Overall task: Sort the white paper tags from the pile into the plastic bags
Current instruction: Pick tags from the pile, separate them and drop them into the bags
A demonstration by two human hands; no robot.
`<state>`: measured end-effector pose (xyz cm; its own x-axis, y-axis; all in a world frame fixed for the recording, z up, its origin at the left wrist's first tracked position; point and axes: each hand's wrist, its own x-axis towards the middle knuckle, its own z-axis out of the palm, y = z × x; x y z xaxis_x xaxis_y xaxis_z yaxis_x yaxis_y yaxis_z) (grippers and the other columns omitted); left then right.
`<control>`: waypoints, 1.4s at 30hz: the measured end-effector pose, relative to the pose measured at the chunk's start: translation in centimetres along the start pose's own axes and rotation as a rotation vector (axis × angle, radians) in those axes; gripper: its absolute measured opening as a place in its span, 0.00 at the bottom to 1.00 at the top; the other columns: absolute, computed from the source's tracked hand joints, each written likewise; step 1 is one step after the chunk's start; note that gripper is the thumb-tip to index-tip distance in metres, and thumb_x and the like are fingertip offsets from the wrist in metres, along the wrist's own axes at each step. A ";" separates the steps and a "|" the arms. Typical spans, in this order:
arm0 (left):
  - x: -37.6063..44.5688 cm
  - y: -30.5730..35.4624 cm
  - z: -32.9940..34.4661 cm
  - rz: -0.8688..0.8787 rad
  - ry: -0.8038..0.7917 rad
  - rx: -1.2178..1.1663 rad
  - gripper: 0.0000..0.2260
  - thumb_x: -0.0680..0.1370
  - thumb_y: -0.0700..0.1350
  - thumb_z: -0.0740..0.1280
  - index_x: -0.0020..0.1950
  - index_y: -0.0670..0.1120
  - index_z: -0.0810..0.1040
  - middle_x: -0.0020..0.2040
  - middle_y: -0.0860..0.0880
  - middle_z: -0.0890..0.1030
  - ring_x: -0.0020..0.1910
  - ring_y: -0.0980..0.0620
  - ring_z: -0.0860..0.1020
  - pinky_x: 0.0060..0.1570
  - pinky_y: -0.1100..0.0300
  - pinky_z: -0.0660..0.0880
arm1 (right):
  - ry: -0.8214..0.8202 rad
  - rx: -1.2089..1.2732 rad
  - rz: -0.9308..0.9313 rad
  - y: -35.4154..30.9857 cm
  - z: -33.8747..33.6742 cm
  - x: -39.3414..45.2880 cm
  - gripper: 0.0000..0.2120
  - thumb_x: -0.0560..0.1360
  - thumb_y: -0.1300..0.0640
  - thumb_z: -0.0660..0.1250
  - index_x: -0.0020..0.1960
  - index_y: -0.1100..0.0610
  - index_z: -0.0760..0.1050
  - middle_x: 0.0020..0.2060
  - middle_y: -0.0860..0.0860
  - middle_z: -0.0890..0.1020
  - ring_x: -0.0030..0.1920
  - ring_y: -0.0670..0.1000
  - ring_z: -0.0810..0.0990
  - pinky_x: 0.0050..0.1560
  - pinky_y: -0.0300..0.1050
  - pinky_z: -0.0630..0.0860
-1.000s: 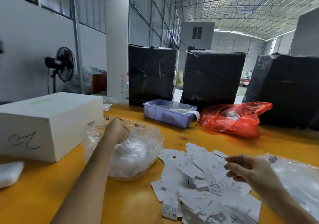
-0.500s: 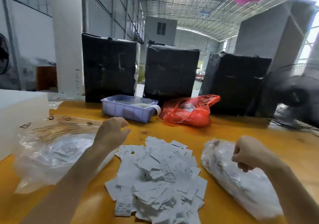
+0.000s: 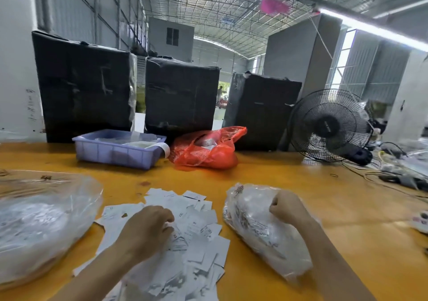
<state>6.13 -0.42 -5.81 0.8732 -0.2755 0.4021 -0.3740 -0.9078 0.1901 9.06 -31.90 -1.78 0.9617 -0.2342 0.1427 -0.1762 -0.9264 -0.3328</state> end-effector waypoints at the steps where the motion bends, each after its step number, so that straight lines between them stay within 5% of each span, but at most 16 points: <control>1: 0.0 0.0 -0.1 0.002 0.003 -0.001 0.11 0.79 0.51 0.62 0.61 0.53 0.77 0.58 0.56 0.78 0.58 0.57 0.74 0.54 0.66 0.70 | 0.001 0.087 0.010 -0.1 -0.1 -0.1 0.16 0.69 0.70 0.62 0.24 0.62 0.68 0.22 0.60 0.68 0.25 0.50 0.63 0.29 0.43 0.59; 3: 0.0 0.0 -0.2 0.002 0.012 -0.018 0.12 0.79 0.51 0.62 0.61 0.52 0.77 0.58 0.56 0.78 0.59 0.57 0.74 0.55 0.65 0.70 | 0.024 0.289 0.022 -0.3 -0.5 -0.2 0.08 0.68 0.71 0.66 0.31 0.68 0.78 0.30 0.60 0.80 0.30 0.50 0.73 0.31 0.44 0.68; 6: 0.0 0.2 -0.4 0.009 0.045 -0.057 0.12 0.79 0.51 0.63 0.61 0.52 0.77 0.58 0.56 0.79 0.57 0.58 0.74 0.54 0.67 0.69 | 0.031 0.594 0.018 -0.7 -1.3 -0.5 0.08 0.68 0.69 0.72 0.32 0.61 0.77 0.32 0.54 0.80 0.34 0.49 0.77 0.35 0.43 0.74; 11: -0.1 1.1 -0.8 -0.001 0.124 -0.197 0.10 0.77 0.47 0.67 0.58 0.49 0.80 0.54 0.55 0.82 0.52 0.59 0.77 0.49 0.71 0.69 | 0.030 0.924 -0.026 -2.7 -3.1 -1.7 0.10 0.65 0.68 0.76 0.42 0.65 0.76 0.37 0.62 0.83 0.35 0.53 0.82 0.36 0.43 0.78; 15: 0.1 2.6 -2.0 -0.080 0.134 -0.722 0.16 0.71 0.58 0.71 0.51 0.49 0.82 0.42 0.56 0.84 0.41 0.63 0.81 0.44 0.72 0.75 | -0.255 1.205 -0.100 -6.1 -3.4 -3.9 0.20 0.59 0.61 0.78 0.48 0.64 0.77 0.40 0.61 0.85 0.37 0.55 0.84 0.36 0.42 0.80; 17: 0.1 3.4 -2.9 -0.153 0.018 -1.045 0.31 0.60 0.73 0.69 0.51 0.52 0.79 0.44 0.53 0.85 0.44 0.59 0.82 0.46 0.63 0.79 | -0.403 1.176 -0.179 -8.2 -2.4 -5.1 0.15 0.62 0.59 0.76 0.46 0.63 0.79 0.40 0.59 0.85 0.38 0.54 0.84 0.37 0.41 0.79; 19: 0.3 3.7 -3.4 -0.229 -0.109 -1.230 0.39 0.51 0.75 0.70 0.53 0.53 0.76 0.49 0.50 0.84 0.46 0.54 0.83 0.45 0.60 0.79 | -0.476 1.092 -0.244 -10.1 -0.8 -6.3 0.08 0.69 0.57 0.74 0.44 0.61 0.80 0.39 0.57 0.85 0.38 0.51 0.84 0.37 0.40 0.79; 22: 0.1 3.4 -3.8 -0.240 -0.156 -1.141 0.27 0.60 0.58 0.79 0.54 0.49 0.78 0.47 0.48 0.84 0.43 0.54 0.84 0.39 0.65 0.77 | -0.509 1.008 -0.256 -11.8 1.4 -7.4 0.10 0.72 0.53 0.71 0.45 0.62 0.81 0.37 0.55 0.83 0.38 0.49 0.82 0.41 0.39 0.78; 26: -0.1 2.1 -3.4 -0.341 -0.117 -1.027 0.07 0.69 0.36 0.76 0.44 0.43 0.81 0.32 0.49 0.83 0.30 0.57 0.80 0.33 0.66 0.76 | -0.499 1.056 -0.207 -12.2 2.8 -7.8 0.09 0.77 0.55 0.66 0.45 0.61 0.80 0.35 0.53 0.82 0.36 0.49 0.81 0.40 0.40 0.78; 28: 0.0 1.2 -3.5 -0.412 -0.075 -1.032 0.06 0.68 0.35 0.76 0.42 0.42 0.82 0.31 0.48 0.82 0.28 0.56 0.78 0.31 0.67 0.75 | -0.382 1.000 -0.200 -12.2 3.6 -7.7 0.10 0.78 0.55 0.65 0.47 0.62 0.79 0.37 0.54 0.82 0.35 0.49 0.81 0.39 0.42 0.78; 30: 0.1 0.2 -3.7 -0.477 0.012 -1.065 0.04 0.69 0.37 0.76 0.40 0.42 0.82 0.30 0.47 0.82 0.27 0.55 0.76 0.29 0.67 0.74 | -0.208 0.661 -0.299 -11.8 4.2 -7.4 0.11 0.77 0.53 0.67 0.49 0.61 0.79 0.41 0.54 0.82 0.39 0.49 0.80 0.43 0.45 0.78; 33: 0.4 -0.7 -3.8 -0.578 0.103 -1.186 0.07 0.69 0.42 0.76 0.39 0.40 0.81 0.30 0.48 0.82 0.26 0.55 0.77 0.29 0.66 0.75 | -0.299 0.225 -0.365 -11.1 4.6 -7.1 0.22 0.67 0.45 0.75 0.54 0.55 0.77 0.45 0.49 0.80 0.45 0.46 0.78 0.45 0.40 0.75; 35: 0.5 -1.1 -3.6 -0.612 0.127 -1.240 0.10 0.68 0.41 0.76 0.41 0.36 0.81 0.32 0.46 0.82 0.31 0.53 0.79 0.33 0.66 0.77 | -0.371 0.146 -0.369 -11.0 4.7 -7.1 0.24 0.63 0.47 0.79 0.55 0.55 0.77 0.42 0.45 0.78 0.41 0.43 0.76 0.37 0.33 0.72; 38: 0.4 -0.9 -3.5 -0.601 0.099 -1.227 0.06 0.68 0.34 0.75 0.40 0.34 0.80 0.37 0.41 0.82 0.38 0.48 0.80 0.39 0.62 0.78 | -0.287 0.191 -0.435 -10.9 5.0 -6.8 0.12 0.67 0.56 0.77 0.48 0.57 0.81 0.33 0.42 0.75 0.31 0.38 0.71 0.27 0.28 0.65; 42: 0.3 -0.3 -3.6 -0.588 0.038 -1.243 0.08 0.70 0.26 0.70 0.42 0.37 0.78 0.39 0.42 0.84 0.35 0.51 0.82 0.32 0.65 0.78 | -0.218 0.370 -0.397 -10.5 4.9 -6.2 0.04 0.72 0.58 0.73 0.42 0.58 0.81 0.31 0.46 0.78 0.31 0.42 0.75 0.31 0.32 0.69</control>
<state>5.40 0.94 -2.53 0.9972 0.0744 0.0047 -0.0045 -0.0031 1.0000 6.01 -19.32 -3.71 0.9671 0.2118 0.1408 0.2535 -0.7571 -0.6021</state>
